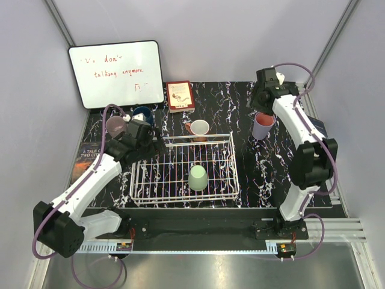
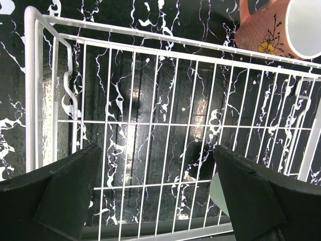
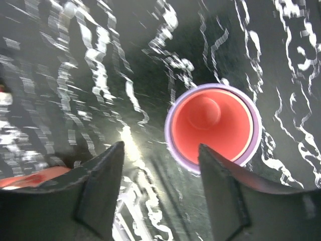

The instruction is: Unload the cups from the dish rack

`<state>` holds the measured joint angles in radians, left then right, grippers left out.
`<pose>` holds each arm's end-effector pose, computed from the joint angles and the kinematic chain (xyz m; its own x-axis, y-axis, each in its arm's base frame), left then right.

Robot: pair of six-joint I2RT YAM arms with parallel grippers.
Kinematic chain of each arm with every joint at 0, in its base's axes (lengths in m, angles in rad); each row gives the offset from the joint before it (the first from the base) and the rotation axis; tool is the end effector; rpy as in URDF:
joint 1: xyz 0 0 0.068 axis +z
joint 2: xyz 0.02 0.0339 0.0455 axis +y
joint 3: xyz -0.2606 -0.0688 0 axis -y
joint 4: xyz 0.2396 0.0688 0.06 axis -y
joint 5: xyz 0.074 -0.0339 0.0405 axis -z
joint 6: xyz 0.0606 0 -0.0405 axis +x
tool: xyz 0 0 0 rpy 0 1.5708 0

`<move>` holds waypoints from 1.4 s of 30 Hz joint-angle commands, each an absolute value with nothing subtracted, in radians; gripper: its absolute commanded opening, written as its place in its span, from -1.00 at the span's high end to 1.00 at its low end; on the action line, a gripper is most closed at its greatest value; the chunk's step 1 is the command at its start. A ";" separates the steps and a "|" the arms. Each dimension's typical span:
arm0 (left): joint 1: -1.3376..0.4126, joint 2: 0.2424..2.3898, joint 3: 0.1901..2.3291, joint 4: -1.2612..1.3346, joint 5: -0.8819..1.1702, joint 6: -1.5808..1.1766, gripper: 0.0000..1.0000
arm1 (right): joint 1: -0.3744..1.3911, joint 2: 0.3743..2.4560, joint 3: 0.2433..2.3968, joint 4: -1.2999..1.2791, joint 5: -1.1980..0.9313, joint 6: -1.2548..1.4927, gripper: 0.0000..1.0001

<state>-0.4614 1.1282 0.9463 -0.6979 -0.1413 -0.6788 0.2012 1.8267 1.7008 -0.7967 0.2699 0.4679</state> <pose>0.2190 -0.0993 0.2614 -0.7633 -0.3147 -0.5642 -0.1527 0.9365 -0.3157 0.4061 0.0663 0.2895 -0.7129 0.2982 -0.6347 0.3212 0.9434 0.0826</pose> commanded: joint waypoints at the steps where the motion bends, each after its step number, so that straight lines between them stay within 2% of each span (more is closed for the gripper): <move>1: -0.469 1.082 0.956 -0.635 -0.114 -0.641 -0.98 | 0.216 1.619 1.668 -0.646 0.192 0.477 -0.49; 6: -0.555 1.025 0.959 -0.571 -0.075 -0.571 -0.98 | 0.302 1.424 1.528 -0.500 0.051 0.466 -0.72; 8: -0.652 1.017 0.965 -0.563 -0.125 -0.540 -0.98 | 0.346 1.358 1.467 -0.459 0.063 0.465 -0.78; 13: -0.859 1.052 0.971 -0.565 -0.251 -0.551 -0.98 | 0.492 1.272 1.340 -0.434 0.143 0.479 -0.81; 19: -0.977 1.100 0.991 -0.560 -0.304 -0.581 -0.98 | 0.558 1.140 1.180 -0.367 0.195 0.528 -0.81; 25: -1.081 1.161 1.037 -0.532 -0.353 -0.577 -0.98 | 0.583 1.092 1.129 -0.361 0.186 0.541 -0.81; 30: -1.114 1.270 1.086 -0.528 -0.379 -0.564 -0.98 | 0.603 1.091 1.097 -0.348 0.164 0.557 -0.79; 42: -1.112 1.371 1.095 -0.532 -0.397 -0.581 -0.98 | 0.611 1.060 1.068 -0.336 0.160 0.541 -0.78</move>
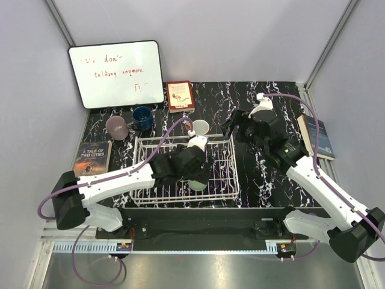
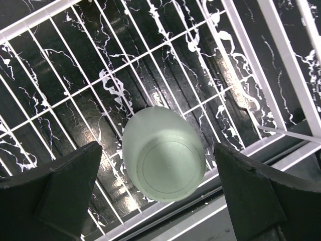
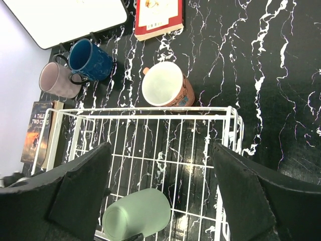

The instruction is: Unload the cups from the dish rack

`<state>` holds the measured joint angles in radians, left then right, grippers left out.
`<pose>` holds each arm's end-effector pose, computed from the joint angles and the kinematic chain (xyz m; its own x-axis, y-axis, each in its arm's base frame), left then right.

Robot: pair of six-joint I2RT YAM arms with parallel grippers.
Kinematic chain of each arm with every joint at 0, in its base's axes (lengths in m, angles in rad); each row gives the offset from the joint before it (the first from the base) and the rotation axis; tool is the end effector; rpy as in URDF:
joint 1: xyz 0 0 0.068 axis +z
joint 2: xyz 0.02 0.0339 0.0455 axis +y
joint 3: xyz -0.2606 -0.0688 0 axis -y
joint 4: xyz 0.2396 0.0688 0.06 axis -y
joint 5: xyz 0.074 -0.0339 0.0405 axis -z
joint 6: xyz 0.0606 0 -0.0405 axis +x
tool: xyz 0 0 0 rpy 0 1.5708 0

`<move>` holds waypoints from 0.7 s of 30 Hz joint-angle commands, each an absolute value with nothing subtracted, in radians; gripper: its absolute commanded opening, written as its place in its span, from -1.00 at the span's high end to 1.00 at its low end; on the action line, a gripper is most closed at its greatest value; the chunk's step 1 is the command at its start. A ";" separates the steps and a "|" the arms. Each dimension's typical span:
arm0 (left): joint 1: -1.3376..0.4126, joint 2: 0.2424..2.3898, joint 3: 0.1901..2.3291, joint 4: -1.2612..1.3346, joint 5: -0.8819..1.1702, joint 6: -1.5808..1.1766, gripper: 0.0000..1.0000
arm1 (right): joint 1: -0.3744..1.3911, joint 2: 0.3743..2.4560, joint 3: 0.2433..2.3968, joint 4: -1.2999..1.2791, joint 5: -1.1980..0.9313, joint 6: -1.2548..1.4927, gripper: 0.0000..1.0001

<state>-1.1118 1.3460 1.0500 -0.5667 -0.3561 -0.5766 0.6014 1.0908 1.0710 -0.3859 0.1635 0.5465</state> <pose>0.1490 -0.2539 0.2557 -0.6855 0.2337 -0.6896 0.4367 0.8898 -0.1326 0.2227 0.1409 0.3471 -0.5041 0.2760 -0.8184 -0.2025 0.8834 0.4226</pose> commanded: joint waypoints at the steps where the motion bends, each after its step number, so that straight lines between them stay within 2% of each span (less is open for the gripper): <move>1: -1.112 1.380 1.097 -0.532 -0.390 -0.580 -0.98 | 0.611 1.058 1.065 -0.331 0.155 0.541 -0.78; 6: -1.112 1.431 1.098 -0.532 -0.345 -0.595 -0.96 | 0.609 1.046 1.042 -0.327 0.160 0.537 -0.78; 8: -1.112 1.430 1.092 -0.531 -0.336 -0.598 -0.80 | 0.609 1.037 1.035 -0.327 0.166 0.535 -0.78; 9: -1.111 1.425 1.091 -0.528 -0.333 -0.598 -0.58 | 0.611 1.035 1.031 -0.325 0.167 0.535 -0.78; 11: -1.112 1.417 1.089 -0.526 -0.333 -0.595 -0.28 | 0.611 1.032 1.028 -0.325 0.167 0.537 -0.78; 12: -1.112 1.408 1.088 -0.526 -0.337 -0.594 0.08 | 0.611 1.032 1.023 -0.324 0.169 0.538 -0.78; 14: -1.112 1.401 1.083 -0.528 -0.337 -0.592 0.45 | 0.609 1.032 1.022 -0.322 0.166 0.540 -0.78; 15: -1.112 1.396 1.081 -0.529 -0.339 -0.595 0.72 | 0.611 1.029 1.020 -0.321 0.166 0.541 -0.78; 16: -1.114 1.387 1.080 -0.529 -0.341 -0.597 0.90 | 0.611 1.029 1.019 -0.321 0.166 0.541 -0.77; 17: -1.114 1.382 1.078 -0.537 -0.344 -0.600 1.00 | 0.611 1.029 1.019 -0.321 0.164 0.543 -0.78; 21: -1.114 1.310 1.098 -0.566 -0.380 -0.586 1.00 | 0.611 1.017 1.020 -0.319 0.158 0.540 -0.77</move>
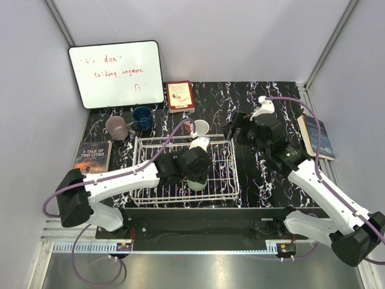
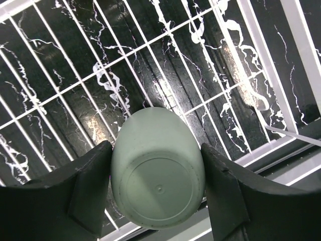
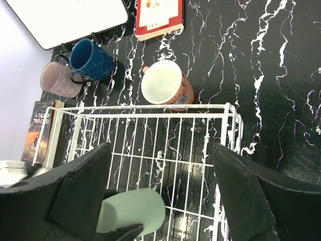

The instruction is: Unload the cups from the dish rack

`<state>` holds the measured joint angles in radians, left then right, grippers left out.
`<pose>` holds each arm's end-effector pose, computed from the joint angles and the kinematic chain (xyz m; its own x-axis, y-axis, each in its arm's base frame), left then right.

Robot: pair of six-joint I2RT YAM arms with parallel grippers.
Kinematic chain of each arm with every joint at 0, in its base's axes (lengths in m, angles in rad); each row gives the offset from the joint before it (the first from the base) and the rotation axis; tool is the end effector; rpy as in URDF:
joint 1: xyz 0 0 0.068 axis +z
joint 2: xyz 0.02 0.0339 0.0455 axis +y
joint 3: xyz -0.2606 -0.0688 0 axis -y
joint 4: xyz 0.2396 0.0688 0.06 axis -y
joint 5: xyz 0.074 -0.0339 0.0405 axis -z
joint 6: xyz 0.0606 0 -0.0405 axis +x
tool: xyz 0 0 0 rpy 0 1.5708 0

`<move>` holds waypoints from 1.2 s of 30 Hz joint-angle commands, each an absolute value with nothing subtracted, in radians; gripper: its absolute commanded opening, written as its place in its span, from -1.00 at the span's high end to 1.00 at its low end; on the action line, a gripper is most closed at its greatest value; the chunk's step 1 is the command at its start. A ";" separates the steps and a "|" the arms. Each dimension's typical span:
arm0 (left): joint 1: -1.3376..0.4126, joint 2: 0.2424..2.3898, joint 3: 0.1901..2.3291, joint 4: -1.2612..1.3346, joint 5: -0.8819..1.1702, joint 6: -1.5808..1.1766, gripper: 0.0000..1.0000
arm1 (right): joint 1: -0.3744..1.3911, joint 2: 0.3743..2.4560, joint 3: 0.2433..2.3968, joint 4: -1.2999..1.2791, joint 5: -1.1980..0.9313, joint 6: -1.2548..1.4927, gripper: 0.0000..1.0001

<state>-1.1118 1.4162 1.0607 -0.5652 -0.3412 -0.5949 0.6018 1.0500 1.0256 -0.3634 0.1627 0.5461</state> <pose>0.1532 -0.2642 0.2395 -0.7153 0.2553 -0.6506 0.4277 0.8961 -0.1186 0.2159 0.1364 0.3431 -0.4923 0.2836 -0.8229 -0.2099 0.8789 0.4284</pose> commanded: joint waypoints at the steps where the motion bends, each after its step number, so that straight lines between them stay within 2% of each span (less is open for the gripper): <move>1: -1.112 1.289 1.120 -0.574 -0.388 -0.580 1.00 | 0.609 1.009 1.022 -0.316 0.156 0.540 -0.77; 7: -1.108 1.063 1.233 -0.574 -0.451 -0.505 1.00 | 0.609 0.988 1.019 -0.310 0.158 0.546 -0.77; 11: -1.022 0.950 1.201 -0.470 -0.425 -0.462 1.00 | 0.611 0.947 0.971 -0.250 0.221 0.618 -0.77; 14: -0.869 0.861 1.105 -0.325 -0.252 -0.488 1.00 | 0.611 0.855 0.853 -0.079 0.229 0.670 -0.75; 15: -0.829 0.842 1.074 -0.284 -0.136 -0.520 1.00 | 0.609 0.832 0.795 -0.036 0.216 0.681 -0.75; 18: -0.678 0.796 0.974 -0.117 0.091 -0.605 1.00 | 0.611 0.821 0.799 0.029 0.024 0.661 -0.78; 24: -0.416 0.853 0.750 0.407 0.544 -0.984 1.00 | 0.611 0.870 0.802 0.115 -0.184 0.707 -0.80; 26: -0.367 0.891 0.686 0.583 0.592 -1.066 1.00 | 0.611 0.871 0.790 0.144 -0.204 0.719 -0.78; 36: -0.327 1.095 0.601 1.064 0.738 -1.363 1.00 | 0.611 0.928 0.758 0.327 -0.406 0.796 -0.61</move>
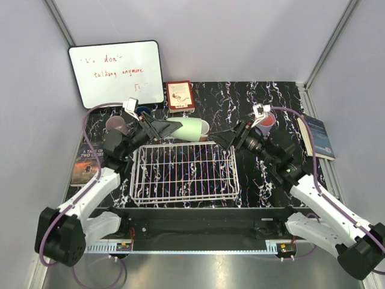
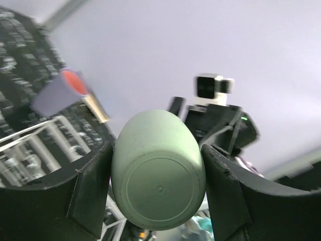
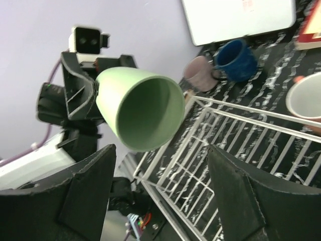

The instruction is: Unload the cups from the dish rack

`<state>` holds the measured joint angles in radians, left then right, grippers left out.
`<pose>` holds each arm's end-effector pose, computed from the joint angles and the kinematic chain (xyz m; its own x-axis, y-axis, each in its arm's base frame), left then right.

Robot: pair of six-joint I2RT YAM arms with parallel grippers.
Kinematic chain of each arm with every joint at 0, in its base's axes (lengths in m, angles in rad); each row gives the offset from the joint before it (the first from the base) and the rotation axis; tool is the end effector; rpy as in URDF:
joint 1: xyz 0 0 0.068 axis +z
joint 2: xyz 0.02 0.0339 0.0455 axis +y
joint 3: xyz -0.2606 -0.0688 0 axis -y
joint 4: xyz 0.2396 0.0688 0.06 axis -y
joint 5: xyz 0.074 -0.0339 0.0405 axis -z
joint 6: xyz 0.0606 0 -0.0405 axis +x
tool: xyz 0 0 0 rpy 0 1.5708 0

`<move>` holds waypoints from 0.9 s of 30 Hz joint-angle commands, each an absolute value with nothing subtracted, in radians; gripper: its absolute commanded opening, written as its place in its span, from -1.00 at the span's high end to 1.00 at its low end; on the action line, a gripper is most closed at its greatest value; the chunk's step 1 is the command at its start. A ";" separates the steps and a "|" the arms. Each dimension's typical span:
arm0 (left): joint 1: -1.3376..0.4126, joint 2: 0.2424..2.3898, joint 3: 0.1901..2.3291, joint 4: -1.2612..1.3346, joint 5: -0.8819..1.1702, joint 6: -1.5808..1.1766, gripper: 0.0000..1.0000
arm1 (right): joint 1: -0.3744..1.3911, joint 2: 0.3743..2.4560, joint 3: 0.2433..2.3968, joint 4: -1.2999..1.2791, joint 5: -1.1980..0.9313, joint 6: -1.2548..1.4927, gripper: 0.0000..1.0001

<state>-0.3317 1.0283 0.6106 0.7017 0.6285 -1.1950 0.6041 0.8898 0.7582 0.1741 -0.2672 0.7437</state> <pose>0.2218 -0.1141 0.3288 -0.6442 -0.5740 -0.5056 0.5390 0.1284 -0.8325 0.1832 0.1459 0.3496 -0.4922 0.4537 -0.7429 -0.5867 0.4576 0.6681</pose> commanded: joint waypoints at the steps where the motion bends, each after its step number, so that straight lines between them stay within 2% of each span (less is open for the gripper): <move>1: -0.327 1.107 0.600 1.086 0.739 -1.376 1.00 | 0.612 0.934 0.758 0.337 -0.414 0.808 -0.60; 20: -0.344 1.167 0.597 1.034 0.736 -1.316 1.00 | 0.698 1.051 0.836 0.459 -0.483 0.807 -0.53; 27: -0.402 1.187 0.609 1.034 0.741 -1.310 1.00 | 0.759 1.178 0.905 0.489 -0.494 0.788 -0.41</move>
<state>-0.3756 1.1866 0.5938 0.9733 0.7261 -1.3327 0.7300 1.1397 0.8352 0.4240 -0.4721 0.8051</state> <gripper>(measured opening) 0.672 0.731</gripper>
